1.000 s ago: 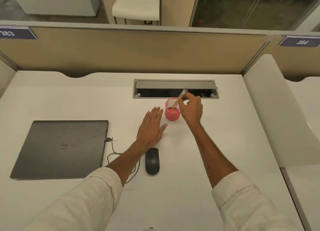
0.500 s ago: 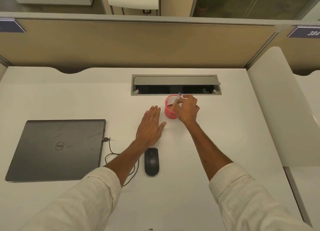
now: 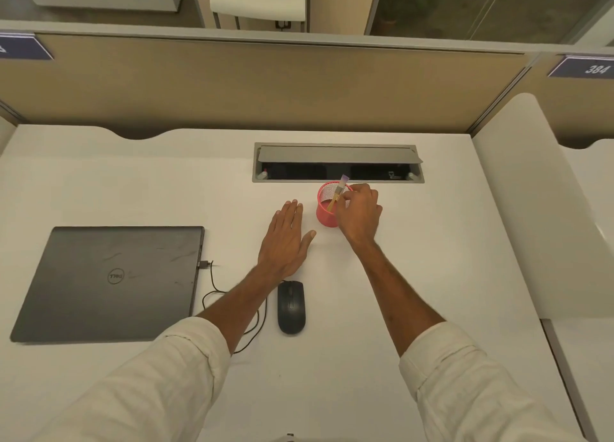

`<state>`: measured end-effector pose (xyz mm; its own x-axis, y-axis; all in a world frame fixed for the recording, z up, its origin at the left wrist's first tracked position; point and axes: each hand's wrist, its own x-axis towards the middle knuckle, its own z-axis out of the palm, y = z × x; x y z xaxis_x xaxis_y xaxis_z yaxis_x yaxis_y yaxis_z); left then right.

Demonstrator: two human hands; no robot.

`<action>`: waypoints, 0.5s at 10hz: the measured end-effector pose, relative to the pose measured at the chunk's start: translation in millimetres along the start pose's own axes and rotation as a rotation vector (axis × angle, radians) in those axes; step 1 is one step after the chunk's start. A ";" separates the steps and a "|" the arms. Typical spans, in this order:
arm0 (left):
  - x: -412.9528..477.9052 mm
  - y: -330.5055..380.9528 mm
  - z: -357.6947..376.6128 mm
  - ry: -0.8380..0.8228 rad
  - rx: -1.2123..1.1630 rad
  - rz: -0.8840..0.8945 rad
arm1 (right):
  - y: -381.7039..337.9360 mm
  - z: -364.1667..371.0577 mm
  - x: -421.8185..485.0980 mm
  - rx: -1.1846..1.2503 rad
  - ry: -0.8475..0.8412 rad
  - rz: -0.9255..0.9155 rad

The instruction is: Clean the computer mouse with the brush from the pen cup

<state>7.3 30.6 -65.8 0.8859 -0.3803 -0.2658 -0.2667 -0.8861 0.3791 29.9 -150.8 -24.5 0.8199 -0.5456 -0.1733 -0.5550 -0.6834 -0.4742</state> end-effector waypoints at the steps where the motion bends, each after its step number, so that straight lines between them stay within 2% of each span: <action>1: -6.5 2.7 -7.1 0.028 0.055 0.003 | 0.3 -8.0 -14.3 0.019 0.073 -0.017; 2: -13.9 7.6 -14.1 0.038 0.068 -0.006 | -0.7 -15.4 -31.6 0.045 0.105 -0.018; 3: -22.8 15.8 -21.0 0.044 0.024 -0.033 | -3.2 -23.1 -43.6 0.039 0.038 -0.028; 5: -29.8 22.3 -33.1 0.100 0.119 0.011 | -8.0 -31.6 -58.2 0.018 0.061 -0.044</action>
